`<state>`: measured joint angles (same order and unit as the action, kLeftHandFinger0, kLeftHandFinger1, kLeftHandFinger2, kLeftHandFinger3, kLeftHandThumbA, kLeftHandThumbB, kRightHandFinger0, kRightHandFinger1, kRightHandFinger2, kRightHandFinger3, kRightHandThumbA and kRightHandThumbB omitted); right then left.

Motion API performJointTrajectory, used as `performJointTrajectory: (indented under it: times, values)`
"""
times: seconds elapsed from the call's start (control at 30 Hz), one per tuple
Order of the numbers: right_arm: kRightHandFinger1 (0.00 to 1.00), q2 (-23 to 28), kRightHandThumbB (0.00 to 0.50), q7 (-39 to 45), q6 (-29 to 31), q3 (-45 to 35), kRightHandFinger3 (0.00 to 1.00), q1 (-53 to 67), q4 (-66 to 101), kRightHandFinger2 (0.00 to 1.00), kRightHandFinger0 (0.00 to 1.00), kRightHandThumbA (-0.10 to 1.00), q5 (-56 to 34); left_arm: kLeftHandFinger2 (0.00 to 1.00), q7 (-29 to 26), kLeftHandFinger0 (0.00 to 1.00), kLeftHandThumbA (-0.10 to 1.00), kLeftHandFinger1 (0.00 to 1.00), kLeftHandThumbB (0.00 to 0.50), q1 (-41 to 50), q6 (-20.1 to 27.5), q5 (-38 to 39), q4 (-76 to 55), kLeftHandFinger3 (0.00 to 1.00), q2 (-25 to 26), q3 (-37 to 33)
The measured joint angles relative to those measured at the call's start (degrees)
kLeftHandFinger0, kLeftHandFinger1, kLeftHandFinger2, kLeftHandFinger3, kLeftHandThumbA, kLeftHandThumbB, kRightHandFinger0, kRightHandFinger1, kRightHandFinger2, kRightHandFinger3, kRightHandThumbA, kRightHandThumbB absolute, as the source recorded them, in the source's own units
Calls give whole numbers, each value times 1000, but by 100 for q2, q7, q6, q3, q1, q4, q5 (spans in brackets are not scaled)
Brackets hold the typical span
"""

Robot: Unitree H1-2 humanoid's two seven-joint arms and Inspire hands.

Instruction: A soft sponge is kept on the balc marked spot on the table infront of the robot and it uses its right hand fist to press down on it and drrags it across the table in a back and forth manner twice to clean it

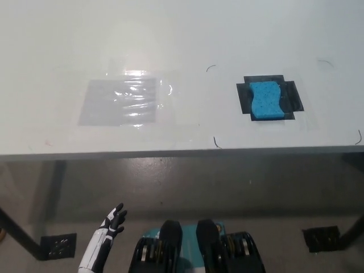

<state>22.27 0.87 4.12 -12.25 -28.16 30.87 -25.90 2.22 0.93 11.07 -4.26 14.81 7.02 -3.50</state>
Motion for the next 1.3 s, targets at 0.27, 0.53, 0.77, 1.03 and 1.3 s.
performJointTrajectory:
  times: [0.27, 0.53, 0.77, 1.03, 1.3]
  values:
    - [0, -457, 174, -356, -690, 169, 0, -1905, -868, 0, 0, 1000, -68, 1000, 1, 1000, 1000, 1000, 93, -2, 1, -1, -3, 1000, 10, 1]
    - [0, -990, 145, -484, -798, 456, 0, -2814, -3159, 0, 0, 1000, 209, 1000, 0, 1000, 1000, 1000, 110, -1, -2, -2, -3, 1000, 10, -2]
    - [0, -1271, 131, -514, -749, 668, 0, -3021, -5197, 0, 0, 1000, 422, 1000, 0, 1000, 1000, 1000, 106, -1, -3, -5, -2, 1000, 10, -3]
    - [0, -1602, 112, -594, -582, 771, 0, -3196, -7830, 0, 0, 1000, 611, 1000, 0, 1000, 1000, 1000, 118, 0, -4, -9, -4, 1000, 9, -12]
    - [0, -1802, 99, -747, -131, 770, 135, -3256, -10346, 138, 0, 1000, 810, 1000, 2, 1000, 1000, 1000, 122, 21, 32, -46, -37, 1000, 12, -76]
